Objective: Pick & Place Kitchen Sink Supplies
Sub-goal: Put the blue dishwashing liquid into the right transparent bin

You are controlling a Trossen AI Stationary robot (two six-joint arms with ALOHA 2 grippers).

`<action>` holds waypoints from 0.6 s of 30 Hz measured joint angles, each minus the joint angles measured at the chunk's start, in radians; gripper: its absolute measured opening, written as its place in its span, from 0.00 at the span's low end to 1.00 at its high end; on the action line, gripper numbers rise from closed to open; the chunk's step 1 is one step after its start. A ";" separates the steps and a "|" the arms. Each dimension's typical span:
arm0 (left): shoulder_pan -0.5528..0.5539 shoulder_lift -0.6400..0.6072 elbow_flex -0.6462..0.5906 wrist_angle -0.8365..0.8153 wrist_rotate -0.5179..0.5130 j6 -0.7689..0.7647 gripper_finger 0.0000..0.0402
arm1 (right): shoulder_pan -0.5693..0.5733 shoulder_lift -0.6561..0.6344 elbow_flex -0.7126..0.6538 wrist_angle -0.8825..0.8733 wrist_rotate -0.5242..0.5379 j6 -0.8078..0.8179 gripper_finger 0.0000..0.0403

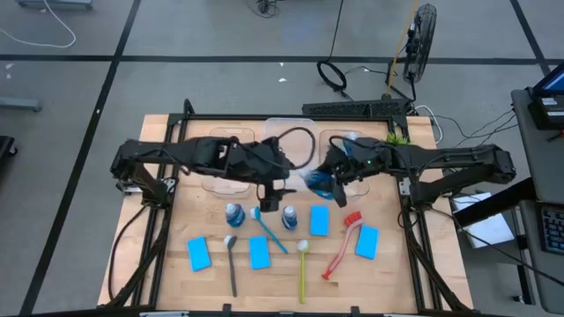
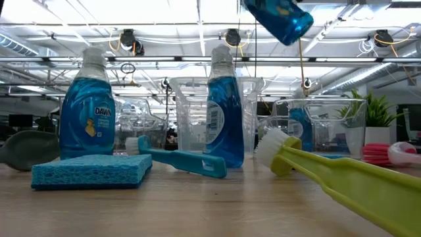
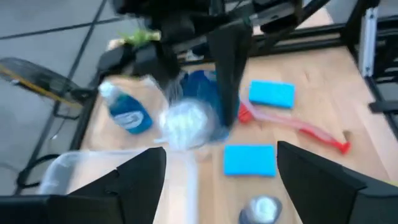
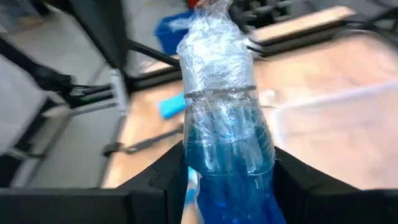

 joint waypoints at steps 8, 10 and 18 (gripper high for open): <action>0.003 -0.076 0.000 -0.108 -0.052 -0.019 0.71 | -0.006 -0.104 -0.009 -0.113 0.274 -0.067 0.38; 0.007 -0.093 0.000 -0.149 -0.056 -0.043 0.70 | -0.006 -0.138 -0.025 -0.109 0.334 -0.082 0.38; 0.007 -0.117 0.000 -0.321 -0.049 -0.129 0.71 | -0.006 -0.291 -0.200 0.001 0.515 -0.064 0.38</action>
